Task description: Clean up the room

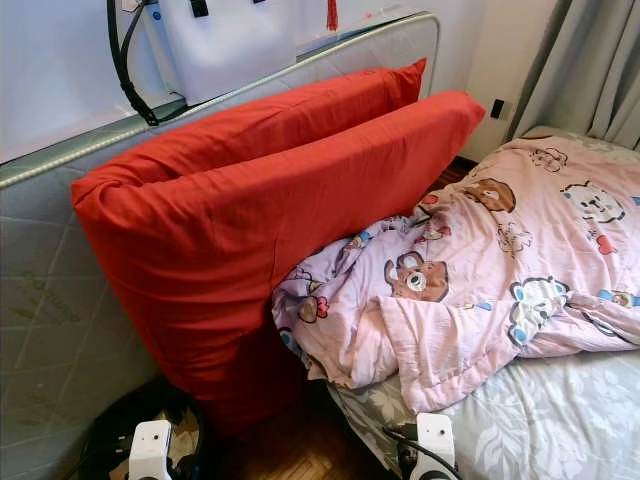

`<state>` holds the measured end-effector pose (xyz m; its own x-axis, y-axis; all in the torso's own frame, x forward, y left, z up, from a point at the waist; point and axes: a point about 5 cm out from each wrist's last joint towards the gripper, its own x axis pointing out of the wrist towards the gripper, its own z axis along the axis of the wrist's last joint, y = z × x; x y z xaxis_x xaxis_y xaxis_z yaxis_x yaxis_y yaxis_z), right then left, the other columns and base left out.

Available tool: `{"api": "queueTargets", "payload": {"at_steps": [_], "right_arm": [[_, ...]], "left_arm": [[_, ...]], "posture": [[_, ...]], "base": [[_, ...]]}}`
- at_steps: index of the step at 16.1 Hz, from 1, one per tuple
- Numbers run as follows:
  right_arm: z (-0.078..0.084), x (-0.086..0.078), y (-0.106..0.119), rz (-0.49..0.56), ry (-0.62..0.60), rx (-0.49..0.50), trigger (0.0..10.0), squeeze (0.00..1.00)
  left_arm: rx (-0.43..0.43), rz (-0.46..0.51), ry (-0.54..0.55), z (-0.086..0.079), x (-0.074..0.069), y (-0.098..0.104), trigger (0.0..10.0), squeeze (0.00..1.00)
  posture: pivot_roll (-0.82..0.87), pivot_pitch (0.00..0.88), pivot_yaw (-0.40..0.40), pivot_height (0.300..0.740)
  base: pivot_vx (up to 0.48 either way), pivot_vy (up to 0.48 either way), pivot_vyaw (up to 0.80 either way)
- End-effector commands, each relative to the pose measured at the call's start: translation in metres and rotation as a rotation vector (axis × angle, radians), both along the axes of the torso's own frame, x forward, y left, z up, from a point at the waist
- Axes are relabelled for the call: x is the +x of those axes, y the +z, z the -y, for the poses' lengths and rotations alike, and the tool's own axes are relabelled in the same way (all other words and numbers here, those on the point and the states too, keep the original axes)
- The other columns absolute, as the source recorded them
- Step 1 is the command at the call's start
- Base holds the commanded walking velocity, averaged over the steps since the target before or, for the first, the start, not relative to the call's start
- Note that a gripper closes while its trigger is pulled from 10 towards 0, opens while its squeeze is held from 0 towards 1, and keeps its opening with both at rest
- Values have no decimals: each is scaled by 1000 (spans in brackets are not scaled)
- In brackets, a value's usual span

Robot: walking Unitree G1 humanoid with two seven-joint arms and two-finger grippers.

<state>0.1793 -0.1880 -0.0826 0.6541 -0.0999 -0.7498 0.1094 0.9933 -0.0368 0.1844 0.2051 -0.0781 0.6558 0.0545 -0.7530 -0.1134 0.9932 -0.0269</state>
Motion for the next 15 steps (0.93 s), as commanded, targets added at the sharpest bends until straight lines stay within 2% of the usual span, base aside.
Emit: {"api": "queueTargets", "payload": {"at_steps": [1,5,10,15], "right_arm": [[0,-4,-2,-16,-10,9,10000,0],[0,-4,-3,-21,-9,10,10000,0],[0,-6,-3,-27,-11,9,10000,0],[1,-7,-4,-33,-15,9,10000,0]], "left_arm": [[4,-37,17,-7,-12,-5,10000,0],[3,-42,23,-9,-14,-5,10000,0],[-1,-35,18,-4,-9,-4,10000,0],[2,-32,19,-6,-9,-4,10000,0]], "posture": [[-53,2,32,740],[-54,3,33,740],[-54,2,34,740],[-51,3,35,740]], "base": [[0,0,0],[0,0,0],[241,0,0],[240,0,0]]}}
